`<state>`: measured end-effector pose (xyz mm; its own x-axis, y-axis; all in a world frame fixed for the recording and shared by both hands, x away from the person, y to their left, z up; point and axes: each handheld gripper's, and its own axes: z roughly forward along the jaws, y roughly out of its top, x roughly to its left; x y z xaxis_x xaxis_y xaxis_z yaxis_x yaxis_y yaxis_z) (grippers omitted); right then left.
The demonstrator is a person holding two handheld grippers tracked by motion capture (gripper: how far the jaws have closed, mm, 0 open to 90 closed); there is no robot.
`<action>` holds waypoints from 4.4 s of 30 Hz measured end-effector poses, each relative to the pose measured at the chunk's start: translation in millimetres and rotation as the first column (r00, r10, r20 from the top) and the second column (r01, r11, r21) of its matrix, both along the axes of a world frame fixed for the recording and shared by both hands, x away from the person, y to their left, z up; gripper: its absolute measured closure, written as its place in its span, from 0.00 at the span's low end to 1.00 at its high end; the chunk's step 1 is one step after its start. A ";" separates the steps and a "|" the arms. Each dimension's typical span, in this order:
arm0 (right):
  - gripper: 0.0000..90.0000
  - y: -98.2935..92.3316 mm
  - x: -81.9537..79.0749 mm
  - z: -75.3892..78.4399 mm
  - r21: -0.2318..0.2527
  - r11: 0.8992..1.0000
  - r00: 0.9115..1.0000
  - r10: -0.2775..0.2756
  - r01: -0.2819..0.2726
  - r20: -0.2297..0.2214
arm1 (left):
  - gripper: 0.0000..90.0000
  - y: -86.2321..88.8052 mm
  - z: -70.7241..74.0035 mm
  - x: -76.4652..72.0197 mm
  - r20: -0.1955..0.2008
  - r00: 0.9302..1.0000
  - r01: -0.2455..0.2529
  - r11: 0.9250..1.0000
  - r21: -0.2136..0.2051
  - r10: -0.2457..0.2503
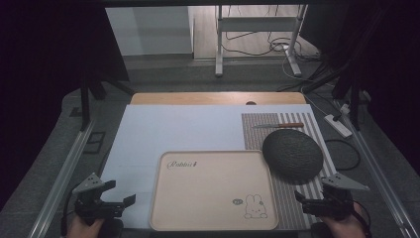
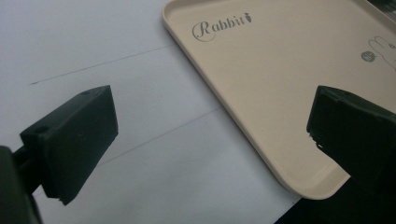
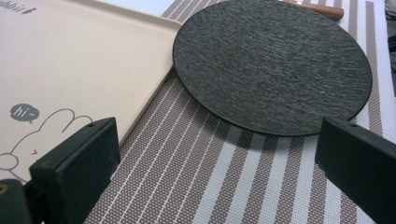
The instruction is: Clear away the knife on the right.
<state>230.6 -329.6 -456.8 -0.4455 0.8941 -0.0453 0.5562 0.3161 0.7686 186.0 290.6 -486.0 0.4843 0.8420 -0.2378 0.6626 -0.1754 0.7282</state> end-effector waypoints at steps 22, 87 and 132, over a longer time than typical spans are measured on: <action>0.00 4.6 4.6 -1.9 -0.026 0.998 0.997 0.056 -0.058 -0.057 | 0.02 -1.1 -0.2 -0.2 0.000 1.000 0.001 1.000 0.014 -0.001; 0.00 19.8 94.4 -4.4 0.059 0.991 0.980 0.129 -0.122 -0.151 | 0.02 -0.5 -0.9 1.4 -0.016 1.000 -0.007 1.000 0.011 0.007; 0.00 24.7 201.5 -18.0 -0.081 0.996 0.973 0.009 -0.029 -0.230 | 0.02 -1.1 -1.1 2.2 -0.022 1.000 -0.005 1.000 0.019 0.005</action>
